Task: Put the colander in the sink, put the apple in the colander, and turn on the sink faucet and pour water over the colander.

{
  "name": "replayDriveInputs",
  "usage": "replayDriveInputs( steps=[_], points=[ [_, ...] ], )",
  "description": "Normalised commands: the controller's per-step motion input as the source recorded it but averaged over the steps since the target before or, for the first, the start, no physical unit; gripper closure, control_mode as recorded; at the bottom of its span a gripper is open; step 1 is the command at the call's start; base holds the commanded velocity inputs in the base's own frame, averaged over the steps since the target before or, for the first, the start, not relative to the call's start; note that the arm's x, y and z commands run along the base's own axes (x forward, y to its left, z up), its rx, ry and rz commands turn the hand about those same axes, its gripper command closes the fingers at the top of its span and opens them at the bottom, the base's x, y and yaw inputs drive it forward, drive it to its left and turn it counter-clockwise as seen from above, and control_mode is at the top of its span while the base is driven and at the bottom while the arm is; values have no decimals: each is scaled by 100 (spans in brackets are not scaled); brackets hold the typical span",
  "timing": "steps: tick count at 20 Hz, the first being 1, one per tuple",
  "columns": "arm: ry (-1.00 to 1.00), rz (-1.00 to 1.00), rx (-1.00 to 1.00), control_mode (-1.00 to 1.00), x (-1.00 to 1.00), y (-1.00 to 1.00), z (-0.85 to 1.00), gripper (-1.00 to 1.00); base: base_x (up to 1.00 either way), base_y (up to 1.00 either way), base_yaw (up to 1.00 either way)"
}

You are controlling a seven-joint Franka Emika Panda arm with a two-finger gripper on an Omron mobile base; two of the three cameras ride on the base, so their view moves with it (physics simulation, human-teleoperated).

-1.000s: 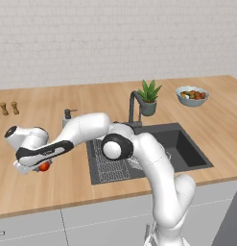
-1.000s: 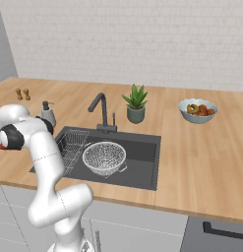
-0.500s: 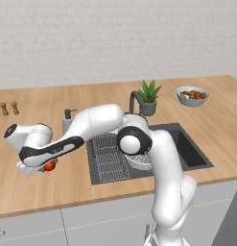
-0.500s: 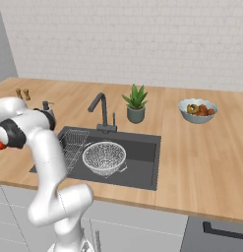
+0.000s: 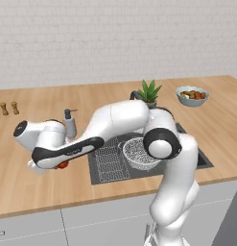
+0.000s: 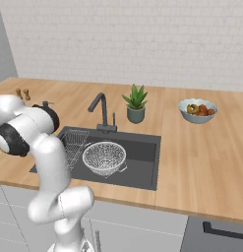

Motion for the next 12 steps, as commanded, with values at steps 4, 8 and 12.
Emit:
replayDriveInputs(
  steps=[4, 8, 12],
  points=[
    [-4, 0, 0, -100, -23, -78, 44, 100, 0, 0, 0],
    [0, 0, 0, -100, -20, -78, 43, 100, 0, 0, 0],
    [0, 0, 0, -100, -21, -76, 41, 100, 0, 0, 0]
  ],
)
